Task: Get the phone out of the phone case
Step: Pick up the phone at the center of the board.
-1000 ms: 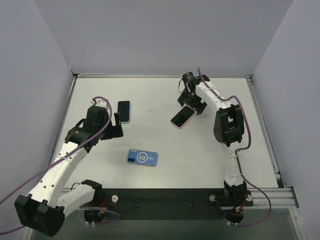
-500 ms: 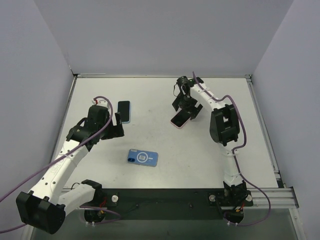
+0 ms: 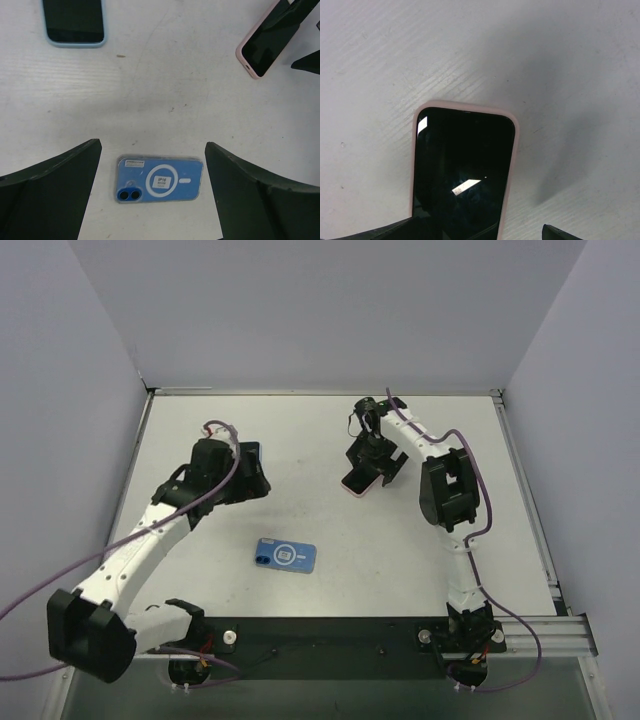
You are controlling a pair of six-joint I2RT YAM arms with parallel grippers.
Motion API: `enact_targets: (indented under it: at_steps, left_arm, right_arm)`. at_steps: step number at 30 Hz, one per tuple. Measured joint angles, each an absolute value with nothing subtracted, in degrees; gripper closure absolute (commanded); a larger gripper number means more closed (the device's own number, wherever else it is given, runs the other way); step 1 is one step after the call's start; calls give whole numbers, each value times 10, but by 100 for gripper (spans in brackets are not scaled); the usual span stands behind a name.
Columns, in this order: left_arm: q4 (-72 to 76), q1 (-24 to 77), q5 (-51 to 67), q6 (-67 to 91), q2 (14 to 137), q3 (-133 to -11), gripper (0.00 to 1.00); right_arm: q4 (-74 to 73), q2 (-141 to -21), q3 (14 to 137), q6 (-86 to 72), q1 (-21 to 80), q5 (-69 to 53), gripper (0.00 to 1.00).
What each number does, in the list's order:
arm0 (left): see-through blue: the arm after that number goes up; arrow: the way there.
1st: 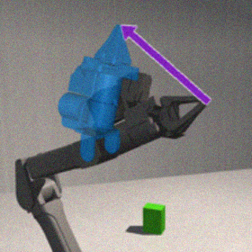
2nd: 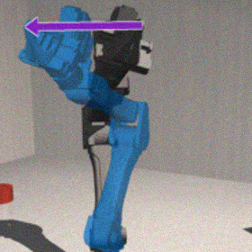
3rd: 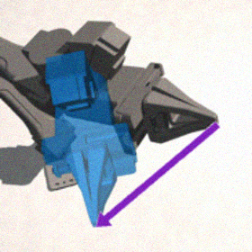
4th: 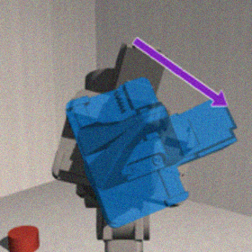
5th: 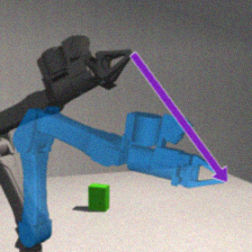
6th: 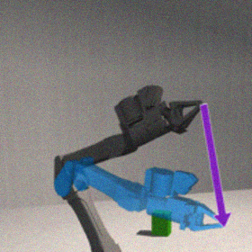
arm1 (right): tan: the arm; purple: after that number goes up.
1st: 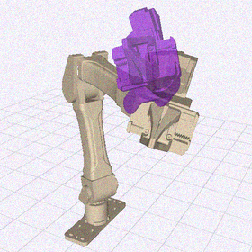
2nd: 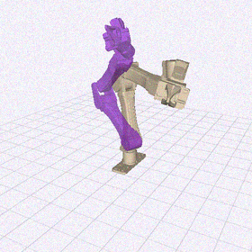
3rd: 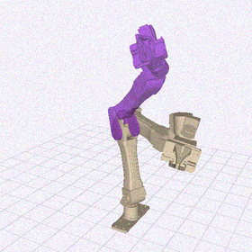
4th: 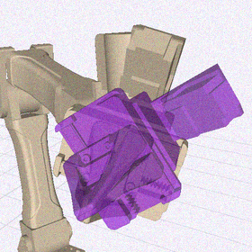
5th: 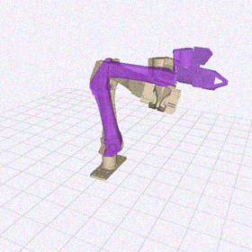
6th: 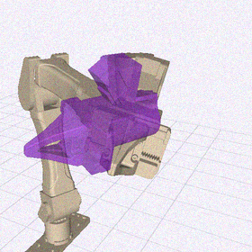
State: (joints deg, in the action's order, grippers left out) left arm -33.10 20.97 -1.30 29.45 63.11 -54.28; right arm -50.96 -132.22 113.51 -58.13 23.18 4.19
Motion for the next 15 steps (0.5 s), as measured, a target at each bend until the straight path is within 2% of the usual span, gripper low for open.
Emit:
enact_targets:
  at_steps: [6, 15]
  left_arm:
    - [-267, 249, 4, 313, 804, -603, 4]
    - [-246, 277, 5, 325, 811, -604, 4]
  right_arm:
    - [-512, -1322, 1129, -570, 232, 43, 0]
    - [-512, -1348, 1155, -566, 229, 39, 0]
